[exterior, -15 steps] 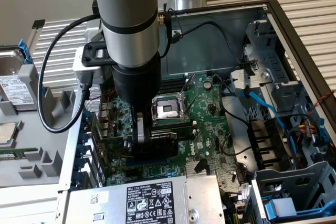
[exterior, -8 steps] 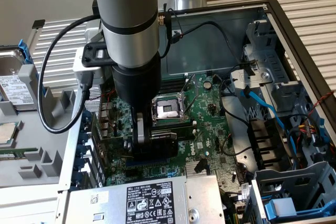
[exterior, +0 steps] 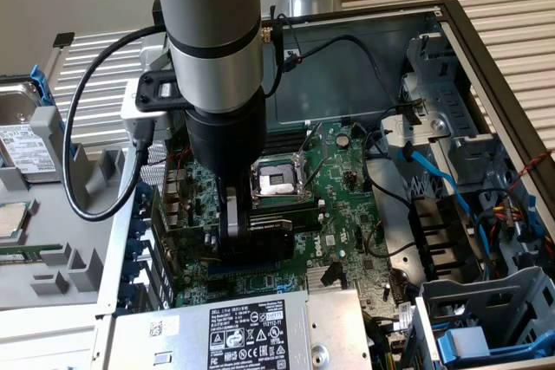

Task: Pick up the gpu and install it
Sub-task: 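Insert the gpu into the slot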

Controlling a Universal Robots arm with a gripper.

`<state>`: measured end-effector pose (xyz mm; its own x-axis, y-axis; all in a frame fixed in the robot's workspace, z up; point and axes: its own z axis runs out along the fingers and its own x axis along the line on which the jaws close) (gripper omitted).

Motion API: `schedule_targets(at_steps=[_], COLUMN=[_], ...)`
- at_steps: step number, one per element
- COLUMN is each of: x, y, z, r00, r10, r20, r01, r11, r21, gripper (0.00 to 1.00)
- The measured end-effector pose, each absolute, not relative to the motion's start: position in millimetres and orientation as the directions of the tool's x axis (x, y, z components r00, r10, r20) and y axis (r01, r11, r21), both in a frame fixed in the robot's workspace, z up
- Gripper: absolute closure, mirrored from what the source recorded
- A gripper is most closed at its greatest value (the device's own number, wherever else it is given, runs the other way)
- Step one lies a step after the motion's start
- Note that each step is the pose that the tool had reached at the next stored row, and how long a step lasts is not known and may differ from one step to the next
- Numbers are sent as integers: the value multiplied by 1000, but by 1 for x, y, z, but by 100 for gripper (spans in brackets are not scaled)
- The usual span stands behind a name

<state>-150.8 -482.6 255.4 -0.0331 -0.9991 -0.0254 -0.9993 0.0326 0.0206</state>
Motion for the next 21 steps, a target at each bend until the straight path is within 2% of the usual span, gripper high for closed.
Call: schedule_targets(at_steps=[21], x=[-151], y=[-483], z=[250], r00=[-33], r10=[-999], r20=[-26], r01=[-999], r11=[33], r21=[20], gripper=[73])
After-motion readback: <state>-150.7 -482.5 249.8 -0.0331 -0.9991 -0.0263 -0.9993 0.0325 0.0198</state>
